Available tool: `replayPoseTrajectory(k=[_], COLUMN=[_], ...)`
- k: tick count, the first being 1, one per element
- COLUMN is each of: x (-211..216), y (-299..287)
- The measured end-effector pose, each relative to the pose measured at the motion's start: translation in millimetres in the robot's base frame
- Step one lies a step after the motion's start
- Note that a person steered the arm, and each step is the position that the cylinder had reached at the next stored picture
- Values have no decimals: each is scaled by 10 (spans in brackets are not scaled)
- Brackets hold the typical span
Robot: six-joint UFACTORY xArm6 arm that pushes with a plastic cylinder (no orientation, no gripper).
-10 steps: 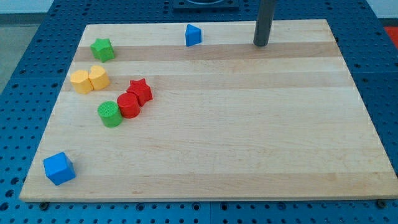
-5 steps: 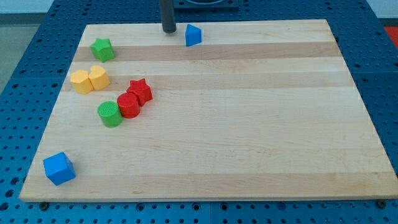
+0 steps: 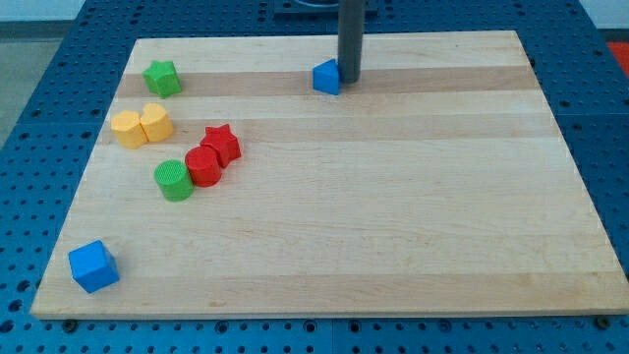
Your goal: Push the blue triangle into the blue cube
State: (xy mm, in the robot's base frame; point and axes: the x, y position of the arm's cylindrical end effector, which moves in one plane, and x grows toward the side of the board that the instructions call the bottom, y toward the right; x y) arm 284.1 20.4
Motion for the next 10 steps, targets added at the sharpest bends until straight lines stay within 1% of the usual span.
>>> replayPoseTrajectory(k=[1,2,6,8,10], x=[-287,-272,1037,1567,1951], y=[-136,-371,-342,-297,-401])
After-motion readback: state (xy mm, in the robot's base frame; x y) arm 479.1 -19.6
